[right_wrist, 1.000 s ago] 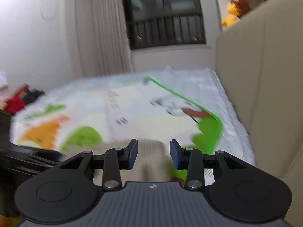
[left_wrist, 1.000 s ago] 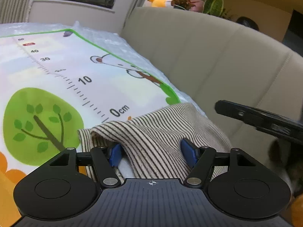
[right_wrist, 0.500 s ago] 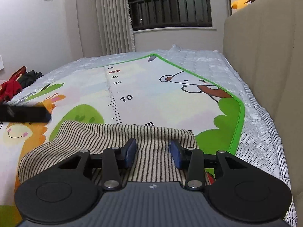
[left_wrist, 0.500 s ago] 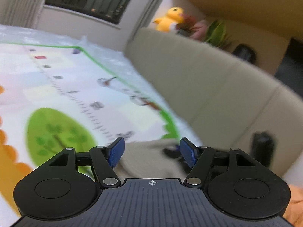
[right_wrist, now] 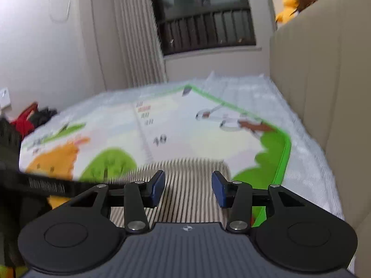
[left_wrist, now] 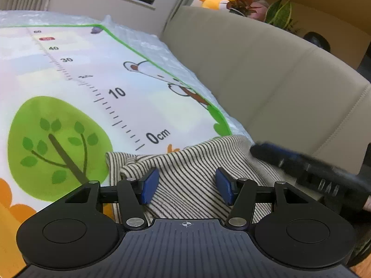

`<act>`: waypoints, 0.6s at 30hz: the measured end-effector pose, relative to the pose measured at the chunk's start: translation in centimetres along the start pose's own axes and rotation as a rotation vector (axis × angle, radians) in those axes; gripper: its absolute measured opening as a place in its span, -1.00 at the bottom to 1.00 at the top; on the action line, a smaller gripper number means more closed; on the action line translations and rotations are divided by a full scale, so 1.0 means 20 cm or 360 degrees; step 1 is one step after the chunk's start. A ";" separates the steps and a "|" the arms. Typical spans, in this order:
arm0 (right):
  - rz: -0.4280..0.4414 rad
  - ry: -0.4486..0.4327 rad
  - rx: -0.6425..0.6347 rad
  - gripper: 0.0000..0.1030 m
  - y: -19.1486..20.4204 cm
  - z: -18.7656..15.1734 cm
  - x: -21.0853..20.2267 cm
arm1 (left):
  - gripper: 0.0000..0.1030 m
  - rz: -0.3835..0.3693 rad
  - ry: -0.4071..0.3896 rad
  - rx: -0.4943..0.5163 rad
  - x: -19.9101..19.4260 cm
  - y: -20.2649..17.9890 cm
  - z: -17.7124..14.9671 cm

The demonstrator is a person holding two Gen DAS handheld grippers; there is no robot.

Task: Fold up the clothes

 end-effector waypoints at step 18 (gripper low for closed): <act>-0.0080 0.0130 0.0015 0.19 -0.05 -0.13 0.09 | 0.20 0.0041 0.0014 0.0084 0.06 0.02 0.00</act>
Point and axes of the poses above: each gripper's, at about its wrist camera, not at the fingertips, and x roughly the way its jaws point, y to its left, z to its top, the point moved 6 cm from there along x, roughly the way its jaws point, and after that the axes turned 9 degrees about -y, right-handed, at the moved point
